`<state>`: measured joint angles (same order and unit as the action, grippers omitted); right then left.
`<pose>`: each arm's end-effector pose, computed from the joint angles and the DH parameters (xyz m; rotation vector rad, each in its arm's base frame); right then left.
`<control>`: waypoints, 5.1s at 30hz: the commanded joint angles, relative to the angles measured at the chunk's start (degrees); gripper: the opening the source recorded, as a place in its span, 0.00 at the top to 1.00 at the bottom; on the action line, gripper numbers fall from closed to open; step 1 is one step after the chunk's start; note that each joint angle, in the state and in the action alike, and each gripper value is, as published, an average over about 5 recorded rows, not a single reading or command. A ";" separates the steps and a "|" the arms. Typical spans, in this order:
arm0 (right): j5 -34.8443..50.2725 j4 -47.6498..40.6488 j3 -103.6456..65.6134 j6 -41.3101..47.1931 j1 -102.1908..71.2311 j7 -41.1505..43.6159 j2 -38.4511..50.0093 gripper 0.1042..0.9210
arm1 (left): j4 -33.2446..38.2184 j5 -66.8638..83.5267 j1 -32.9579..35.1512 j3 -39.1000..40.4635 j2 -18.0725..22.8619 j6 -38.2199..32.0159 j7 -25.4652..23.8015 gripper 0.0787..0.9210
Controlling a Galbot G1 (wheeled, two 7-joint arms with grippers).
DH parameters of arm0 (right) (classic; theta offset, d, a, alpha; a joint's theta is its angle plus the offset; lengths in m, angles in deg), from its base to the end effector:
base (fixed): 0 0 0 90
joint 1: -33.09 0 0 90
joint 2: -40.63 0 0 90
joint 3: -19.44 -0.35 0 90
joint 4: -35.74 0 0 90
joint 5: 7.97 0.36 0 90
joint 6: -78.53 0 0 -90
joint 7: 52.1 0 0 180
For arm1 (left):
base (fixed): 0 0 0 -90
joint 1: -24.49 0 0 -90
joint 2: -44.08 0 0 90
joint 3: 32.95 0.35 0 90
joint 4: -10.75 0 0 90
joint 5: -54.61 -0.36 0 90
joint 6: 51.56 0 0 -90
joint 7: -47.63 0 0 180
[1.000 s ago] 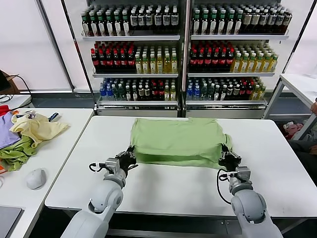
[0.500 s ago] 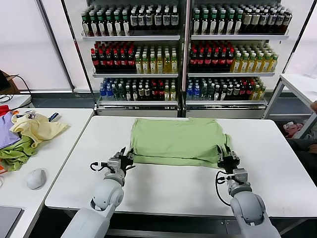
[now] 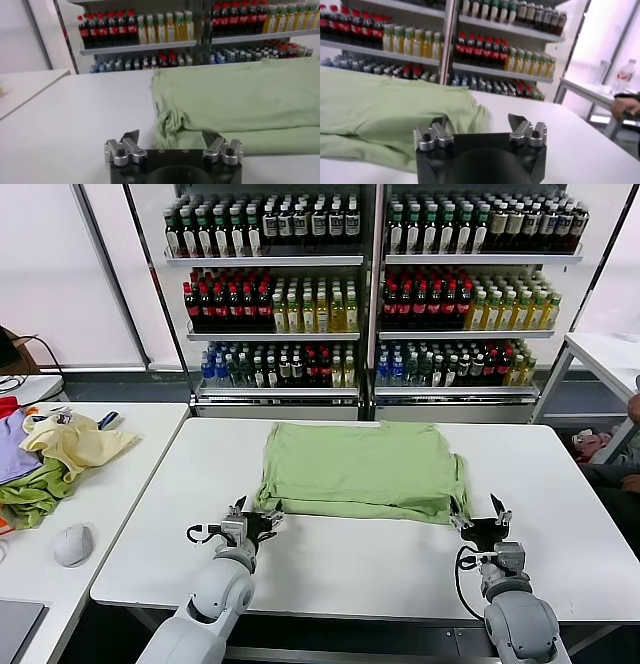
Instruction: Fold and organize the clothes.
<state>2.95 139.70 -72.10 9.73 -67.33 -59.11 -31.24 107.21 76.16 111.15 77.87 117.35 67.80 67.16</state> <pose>0.2988 -0.0908 -0.3063 -0.1403 -2.8306 0.2146 0.3532 -0.0327 -0.3130 -0.0851 -2.6870 -0.1166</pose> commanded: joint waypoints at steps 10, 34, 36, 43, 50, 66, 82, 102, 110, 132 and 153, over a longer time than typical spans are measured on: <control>4.35 -5.12 1.95 6.53 3.22 -1.46 0.67 0.35 | -3.19 2.53 -3.08 0.44 0.20 0.42 0.50 0.18; 5.94 9.00 -1.44 4.01 -10.88 0.40 2.73 0.95 | 6.36 6.42 6.75 -1.53 -1.45 -0.19 -0.66 0.96; 5.62 12.07 -2.14 3.99 -13.53 0.22 2.60 0.95 | 9.00 6.49 9.15 -2.29 -1.79 -0.23 -0.71 0.97; 3.16 20.03 -3.77 3.77 -22.20 0.32 1.76 0.95 | 19.64 5.90 20.98 -5.47 -2.73 -0.07 -0.62 0.97; -0.37 23.41 -4.47 4.25 -26.95 1.30 1.28 0.95 | 28.47 3.83 32.27 -7.98 -3.15 -0.03 -0.38 0.97; 2.65 22.45 -3.18 -3.54 -17.76 0.99 3.06 0.54 | 33.65 1.26 33.55 -13.80 -5.42 2.78 -0.03 0.72; 9.43 -6.28 11.78 6.53 21.89 -2.50 4.59 0.12 | 14.44 13.90 5.52 -12.38 -11.65 3.50 1.19 0.17; 6.60 -46.88 20.44 6.33 49.01 -1.31 -2.89 0.12 | -20.52 10.97 -22.09 1.88 -1.97 1.32 1.02 0.12; 4.60 -53.08 20.91 6.19 50.98 -0.02 -5.38 0.12 | -27.85 8.36 -25.22 2.94 0.38 0.91 0.63 0.12; 11.60 -55.43 20.48 11.36 49.98 3.41 -5.90 0.57 | -27.43 11.27 -22.35 3.33 0.71 1.02 -0.35 0.56; 18.48 -17.40 16.07 -1.24 30.16 8.83 3.79 0.99 | -6.94 20.59 -13.00 0.05 -3.47 -9.42 -1.53 0.98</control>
<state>15.86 103.82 -52.72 11.81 -28.28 -51.55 -31.60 91.27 94.03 94.73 78.94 114.86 61.47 65.66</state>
